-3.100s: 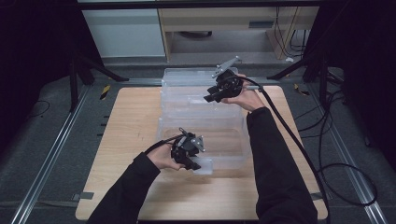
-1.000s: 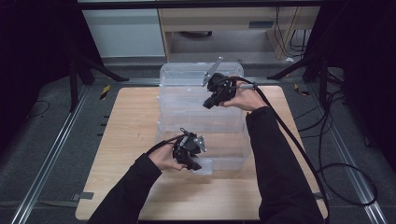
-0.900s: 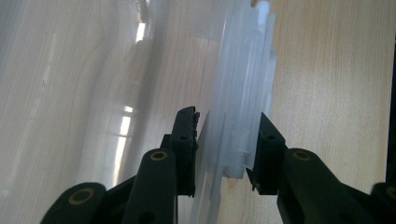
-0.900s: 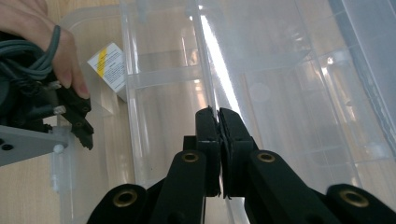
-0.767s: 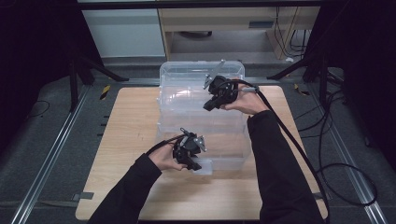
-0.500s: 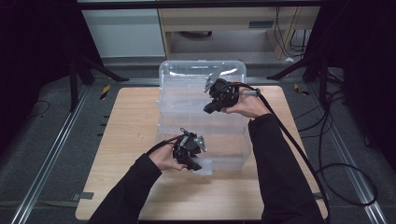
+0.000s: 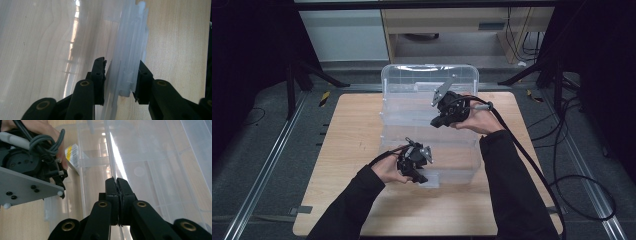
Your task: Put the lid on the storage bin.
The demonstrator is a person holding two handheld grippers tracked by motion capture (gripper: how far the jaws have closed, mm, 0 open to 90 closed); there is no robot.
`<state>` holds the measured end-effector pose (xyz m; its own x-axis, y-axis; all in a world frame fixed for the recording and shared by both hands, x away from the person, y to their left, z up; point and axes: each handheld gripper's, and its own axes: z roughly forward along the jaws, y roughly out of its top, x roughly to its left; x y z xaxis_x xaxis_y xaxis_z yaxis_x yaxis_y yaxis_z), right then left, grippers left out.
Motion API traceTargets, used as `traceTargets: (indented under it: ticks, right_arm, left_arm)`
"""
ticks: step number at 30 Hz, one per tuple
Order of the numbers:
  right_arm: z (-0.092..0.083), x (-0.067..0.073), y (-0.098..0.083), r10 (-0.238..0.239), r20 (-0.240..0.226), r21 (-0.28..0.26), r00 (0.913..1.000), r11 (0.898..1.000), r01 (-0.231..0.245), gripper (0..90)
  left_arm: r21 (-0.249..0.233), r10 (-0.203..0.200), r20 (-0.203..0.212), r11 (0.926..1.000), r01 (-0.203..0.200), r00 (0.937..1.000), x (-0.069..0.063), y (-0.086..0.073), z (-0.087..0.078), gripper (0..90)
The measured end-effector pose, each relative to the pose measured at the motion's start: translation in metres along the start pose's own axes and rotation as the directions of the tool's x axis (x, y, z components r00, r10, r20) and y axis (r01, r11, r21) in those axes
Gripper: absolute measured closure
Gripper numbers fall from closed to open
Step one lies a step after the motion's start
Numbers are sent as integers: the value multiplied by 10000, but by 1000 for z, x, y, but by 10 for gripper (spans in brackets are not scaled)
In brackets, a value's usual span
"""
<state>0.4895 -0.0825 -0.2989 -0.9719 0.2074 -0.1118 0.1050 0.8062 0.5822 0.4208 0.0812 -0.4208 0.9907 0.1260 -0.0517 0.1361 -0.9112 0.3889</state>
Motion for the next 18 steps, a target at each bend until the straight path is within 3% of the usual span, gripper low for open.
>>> traceTargets:
  ticks: [18]
  right_arm:
    - [2, 20, -16, 53, -228, -418, 9997, 9991, -62, 891]
  left_arm:
    - [-24, 37, -96, 10000, -37, 9999, -2, 0, -1, 650]
